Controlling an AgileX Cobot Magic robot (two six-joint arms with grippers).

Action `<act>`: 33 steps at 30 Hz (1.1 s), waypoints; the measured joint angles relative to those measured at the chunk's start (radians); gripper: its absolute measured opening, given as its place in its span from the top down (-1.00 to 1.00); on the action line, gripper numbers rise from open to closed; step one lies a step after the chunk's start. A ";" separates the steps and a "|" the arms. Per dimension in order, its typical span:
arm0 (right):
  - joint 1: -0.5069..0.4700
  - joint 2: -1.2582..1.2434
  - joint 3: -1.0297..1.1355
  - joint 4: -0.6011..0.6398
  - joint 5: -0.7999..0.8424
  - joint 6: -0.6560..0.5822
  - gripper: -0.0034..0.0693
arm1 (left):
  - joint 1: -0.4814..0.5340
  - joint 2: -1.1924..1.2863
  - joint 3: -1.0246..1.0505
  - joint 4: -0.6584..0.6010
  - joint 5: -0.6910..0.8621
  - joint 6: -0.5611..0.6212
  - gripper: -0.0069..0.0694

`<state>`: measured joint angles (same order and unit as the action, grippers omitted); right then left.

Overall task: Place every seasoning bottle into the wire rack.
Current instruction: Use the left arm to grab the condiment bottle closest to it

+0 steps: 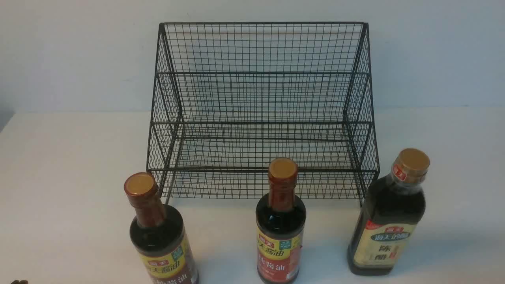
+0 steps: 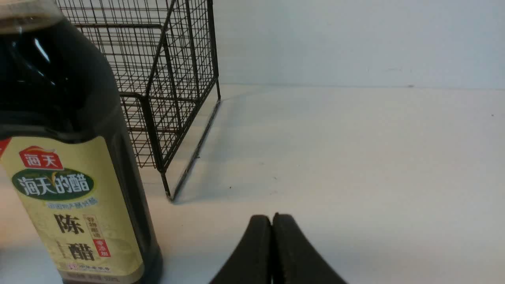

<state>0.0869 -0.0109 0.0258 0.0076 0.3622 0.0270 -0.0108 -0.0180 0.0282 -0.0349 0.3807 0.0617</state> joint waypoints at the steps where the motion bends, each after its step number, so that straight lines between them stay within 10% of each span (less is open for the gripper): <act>1: 0.000 0.000 0.000 0.000 0.000 0.000 0.95 | 0.000 0.000 0.000 0.000 0.000 0.000 0.83; 24: 0.000 0.000 0.000 0.000 0.000 0.000 0.95 | 0.000 0.000 0.001 -0.008 -0.012 -0.007 0.83; 33: 0.000 0.000 0.000 0.000 0.000 0.000 0.95 | 0.000 0.000 0.001 -0.652 -0.077 -0.402 0.83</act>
<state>0.0869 -0.0109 0.0258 0.0076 0.3622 0.0270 -0.0108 -0.0180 0.0293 -0.6870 0.3041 -0.3401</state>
